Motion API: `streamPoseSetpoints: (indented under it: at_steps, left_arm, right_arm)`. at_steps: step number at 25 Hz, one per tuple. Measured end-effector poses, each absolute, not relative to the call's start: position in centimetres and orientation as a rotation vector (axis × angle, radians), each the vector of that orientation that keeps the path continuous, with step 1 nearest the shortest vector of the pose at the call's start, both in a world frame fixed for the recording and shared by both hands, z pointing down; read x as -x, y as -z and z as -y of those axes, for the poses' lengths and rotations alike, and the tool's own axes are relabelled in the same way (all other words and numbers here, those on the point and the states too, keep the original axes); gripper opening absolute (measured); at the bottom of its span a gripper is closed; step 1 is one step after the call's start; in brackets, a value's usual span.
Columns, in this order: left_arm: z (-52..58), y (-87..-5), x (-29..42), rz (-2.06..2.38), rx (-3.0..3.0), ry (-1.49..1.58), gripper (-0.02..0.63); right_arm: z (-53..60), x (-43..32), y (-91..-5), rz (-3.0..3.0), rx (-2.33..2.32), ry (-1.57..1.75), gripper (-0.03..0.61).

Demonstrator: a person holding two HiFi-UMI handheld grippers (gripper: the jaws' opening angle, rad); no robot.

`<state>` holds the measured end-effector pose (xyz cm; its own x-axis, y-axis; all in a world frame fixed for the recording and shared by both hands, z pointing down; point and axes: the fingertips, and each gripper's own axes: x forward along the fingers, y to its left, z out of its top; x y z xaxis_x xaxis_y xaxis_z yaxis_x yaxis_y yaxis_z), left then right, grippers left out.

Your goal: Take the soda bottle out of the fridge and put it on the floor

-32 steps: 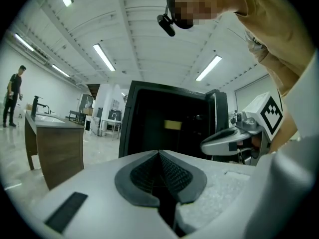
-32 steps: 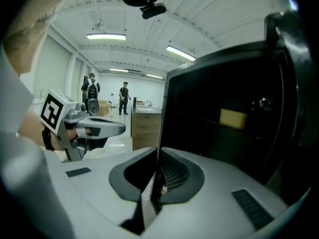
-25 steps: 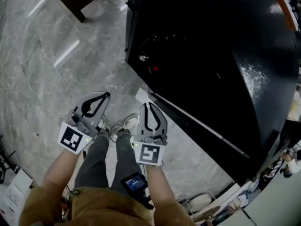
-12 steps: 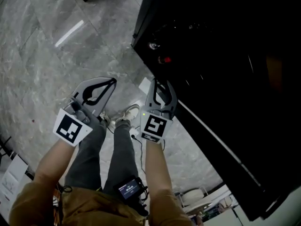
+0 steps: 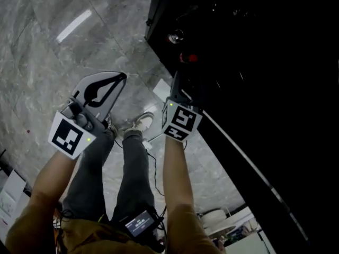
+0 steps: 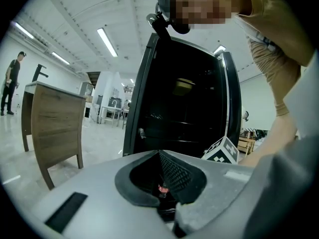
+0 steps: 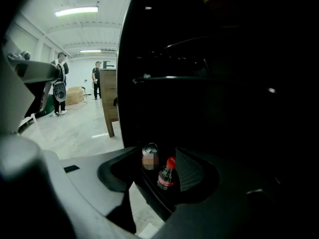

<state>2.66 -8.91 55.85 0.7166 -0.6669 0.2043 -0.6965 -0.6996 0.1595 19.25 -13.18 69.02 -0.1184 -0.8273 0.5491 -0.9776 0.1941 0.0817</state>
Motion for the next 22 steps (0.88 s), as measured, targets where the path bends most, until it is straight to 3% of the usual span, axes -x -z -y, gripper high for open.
streamPoseSetpoints:
  at_steps: [6, 22]
  left_arm:
    - [8.2, -59.9, -3.0, 1.086, -2.696, -0.189, -0.005]
    - [9.1, -67.4, -3.2, 1.039, -2.734, -0.192, -0.005]
  right_arm:
    - [14.5, -20.5, -73.6, 2.012, -1.672, -0.407, 0.247]
    - [17.8, -22.5, -81.8, 2.006, -1.693, -0.407, 0.313]
